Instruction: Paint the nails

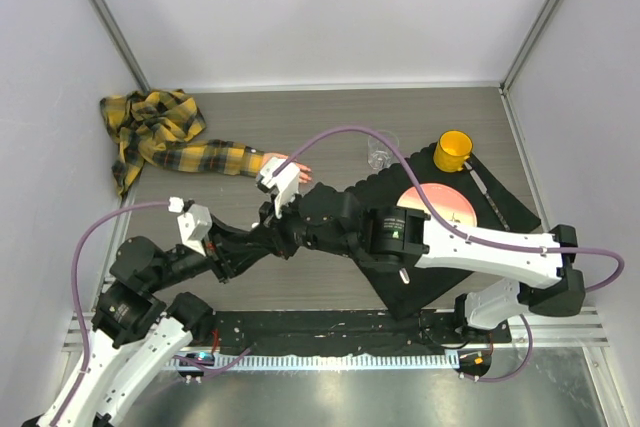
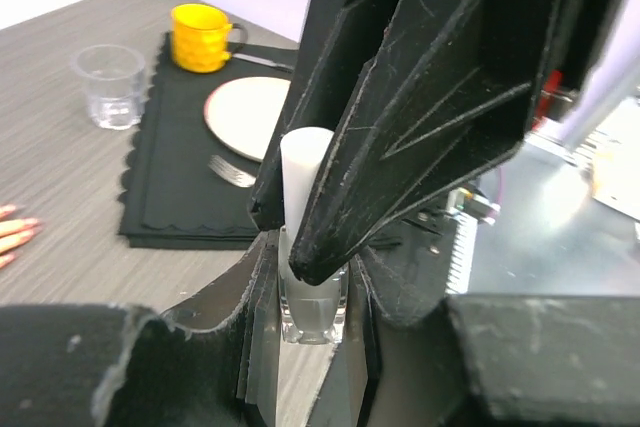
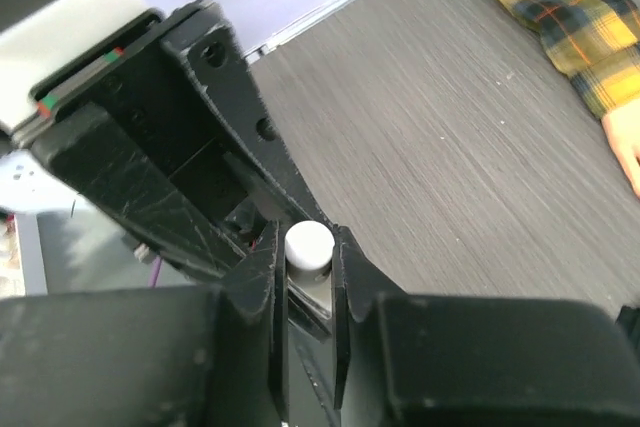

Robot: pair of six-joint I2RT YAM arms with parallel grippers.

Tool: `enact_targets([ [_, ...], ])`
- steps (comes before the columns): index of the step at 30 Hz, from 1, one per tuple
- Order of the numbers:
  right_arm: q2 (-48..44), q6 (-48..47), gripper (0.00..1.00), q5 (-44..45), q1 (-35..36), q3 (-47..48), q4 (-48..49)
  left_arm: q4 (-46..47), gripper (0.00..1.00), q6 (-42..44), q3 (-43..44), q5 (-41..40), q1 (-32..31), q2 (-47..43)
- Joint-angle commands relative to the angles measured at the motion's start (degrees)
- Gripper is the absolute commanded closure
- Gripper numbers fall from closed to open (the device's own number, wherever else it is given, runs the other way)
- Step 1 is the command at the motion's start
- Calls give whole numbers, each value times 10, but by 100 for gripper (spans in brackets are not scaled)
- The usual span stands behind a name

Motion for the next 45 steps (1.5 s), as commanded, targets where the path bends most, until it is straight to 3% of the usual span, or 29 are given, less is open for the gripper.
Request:
enact_targets([
  [1,-43,-89,100,-117,-19,-42,46,89,100,-33,-1,123,-2,-24],
  [2,-51,-99,100,-309,-51,-86,67,120,100,-44,-6,163,-2,-29],
  [3,-56,-104,100,-394,-64,-105,112,134,100,-67,-10,176,-2,-38],
  [5,-51,-93,100,-538,-77,-126,136,158,100,-81,-16,200,-3,-40],
  [7,-39,-88,100,-570,-77,-124,137,160,100,-83,-15,211,-2,-29],
  [11,-34,-73,95,-475,-77,-117,132,138,100,-69,-8,203,-2,-11],
  [12,-34,-66,91,-399,-77,-111,115,132,100,-64,-7,199,-3,-9],
  [15,-43,-30,73,-290,-75,-72,61,117,100,-55,-3,175,-2,-12],
  [16,-50,-20,62,-234,-71,-70,55,115,100,-53,-2,168,-2,-14],
  [19,-81,15,42,-191,-70,-76,49,104,100,-45,-1,158,-2,-14],
  [23,-98,39,32,-168,-63,-63,27,94,100,-40,1,147,-2,-2],
  [30,-71,30,34,-144,-37,0,-47,85,100,-34,6,143,-2,17],
  [34,-47,24,47,-147,-35,55,-99,83,100,-33,6,143,-3,21],
  [37,-28,19,51,-148,-35,87,-142,82,100,-32,6,143,-3,23],
  [45,-16,9,51,-149,-34,94,-166,80,100,-32,7,145,-3,22],
])
